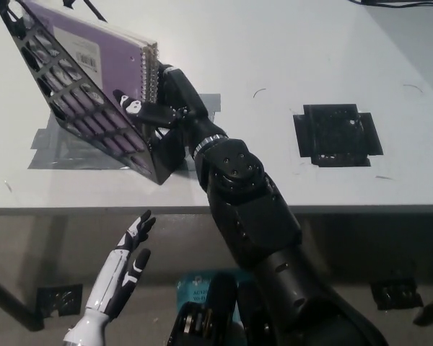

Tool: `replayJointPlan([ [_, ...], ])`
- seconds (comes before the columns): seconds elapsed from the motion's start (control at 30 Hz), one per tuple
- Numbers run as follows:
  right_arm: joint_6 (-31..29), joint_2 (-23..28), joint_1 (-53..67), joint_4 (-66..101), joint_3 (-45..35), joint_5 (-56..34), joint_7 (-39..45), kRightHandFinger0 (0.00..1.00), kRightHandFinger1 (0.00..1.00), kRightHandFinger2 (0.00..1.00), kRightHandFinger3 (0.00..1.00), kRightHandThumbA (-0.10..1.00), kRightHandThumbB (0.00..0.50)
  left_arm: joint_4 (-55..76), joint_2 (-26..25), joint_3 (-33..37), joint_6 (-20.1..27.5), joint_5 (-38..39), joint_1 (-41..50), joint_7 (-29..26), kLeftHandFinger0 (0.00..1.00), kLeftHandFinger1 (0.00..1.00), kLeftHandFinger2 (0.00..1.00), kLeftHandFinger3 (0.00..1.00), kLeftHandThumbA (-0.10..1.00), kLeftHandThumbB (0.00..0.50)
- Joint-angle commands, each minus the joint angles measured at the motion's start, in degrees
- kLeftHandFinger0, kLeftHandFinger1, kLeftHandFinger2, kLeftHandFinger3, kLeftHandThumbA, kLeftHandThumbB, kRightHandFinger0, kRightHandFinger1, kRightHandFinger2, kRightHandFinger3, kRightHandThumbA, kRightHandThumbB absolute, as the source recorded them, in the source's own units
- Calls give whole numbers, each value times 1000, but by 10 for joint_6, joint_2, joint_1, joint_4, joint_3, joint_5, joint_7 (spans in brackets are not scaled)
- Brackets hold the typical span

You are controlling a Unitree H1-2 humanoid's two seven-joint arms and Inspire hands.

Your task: A shelf with a book inside it is placed on the center of the desk infront of the robot. The robot uses its right hand to grab the book, take it out and hand it to a person.

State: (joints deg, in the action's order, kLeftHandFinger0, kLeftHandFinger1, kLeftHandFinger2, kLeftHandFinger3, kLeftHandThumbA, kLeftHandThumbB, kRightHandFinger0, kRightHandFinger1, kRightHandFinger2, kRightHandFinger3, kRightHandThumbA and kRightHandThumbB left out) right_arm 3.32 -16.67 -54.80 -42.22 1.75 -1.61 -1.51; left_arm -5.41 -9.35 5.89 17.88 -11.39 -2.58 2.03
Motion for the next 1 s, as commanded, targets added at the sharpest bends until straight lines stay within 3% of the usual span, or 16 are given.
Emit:
replayJointPlan([
  [0.0,-14,-11,-31,22,-1,4,-19,31,348,574,619,-100,114,18,-7,-1,-1,0,-6,8,1000,1000,1000,1000,1000,316],
  [0.03,-11,-11,-33,22,-2,3,-21,21,312,540,555,-100,112,19,-8,-1,-3,0,-8,9,1000,1000,1000,1000,1000,317],
  [0.07,-9,-11,-34,21,-4,2,-24,1,284,495,391,-100,114,19,-8,-1,-3,0,-10,9,1000,1000,1000,1000,1000,323],
  [0.1,-7,-11,-36,21,-5,1,-25,1,284,495,391,-100,114,18,-8,-1,-3,0,-11,9,1000,1000,1000,1000,1000,323],
  [0.13,-9,-11,-36,19,-6,-1,-25,0,267,470,276,-100,110,18,-9,0,-2,0,-12,10,1000,1000,1000,1000,1000,322],
  [0.2,-13,-11,-35,18,-7,-4,-23,0,268,466,177,-100,109,21,-9,1,-6,-2,-11,10,1000,1000,1000,1000,1000,321],
  [0.3,-23,-11,-34,16,-8,-9,-19,0,273,484,224,-100,113,26,-9,1,-13,-3,-10,11,1000,1000,1000,1000,1000,323],
  [0.33,-32,-11,-36,15,-10,-14,-15,0,338,608,388,-100,130,26,-10,1,-15,-4,-12,12,1000,1000,1000,1000,1000,329],
  [0.37,-36,-15,-38,16,-20,-28,-13,0,351,676,464,-100,150,24,-10,0,-13,-4,-15,12,1000,1000,1000,1000,1000,320],
  [0.4,-40,-20,-40,18,-32,-45,-11,0,398,733,594,-100,149,21,-10,0,-9,-4,-17,12,1000,1000,1000,1000,1000,318],
  [0.47,-35,-30,-41,30,-56,-76,-10,0,423,815,755,-100,137,21,-9,0,-10,-3,-17,12,1000,1000,1000,1000,1000,301],
  [0.57,-34,-40,-45,45,-85,-116,5,0,395,793,737,-100,83,20,-10,0,-5,-7,-17,11,1000,1000,1000,1000,1000,280],
  [0.63,-26,-49,-49,63,-109,-151,16,0,374,766,726,-100,73,20,-11,1,-1,-9,-17,12,1000,1000,1000,1000,1000,261],
  [0.8,-24,-51,-59,100,-116,-213,7,0,351,734,725,-100,99,25,-13,2,-3,-17,-16,12,1000,1000,1000,1000,1000,249],
  [0.97,8,-51,-74,152,-123,-247,-4,0,339,796,772,-100,114,15,-15,2,6,-26,-24,9,1000,1000,1000,1000,1000,248],
])
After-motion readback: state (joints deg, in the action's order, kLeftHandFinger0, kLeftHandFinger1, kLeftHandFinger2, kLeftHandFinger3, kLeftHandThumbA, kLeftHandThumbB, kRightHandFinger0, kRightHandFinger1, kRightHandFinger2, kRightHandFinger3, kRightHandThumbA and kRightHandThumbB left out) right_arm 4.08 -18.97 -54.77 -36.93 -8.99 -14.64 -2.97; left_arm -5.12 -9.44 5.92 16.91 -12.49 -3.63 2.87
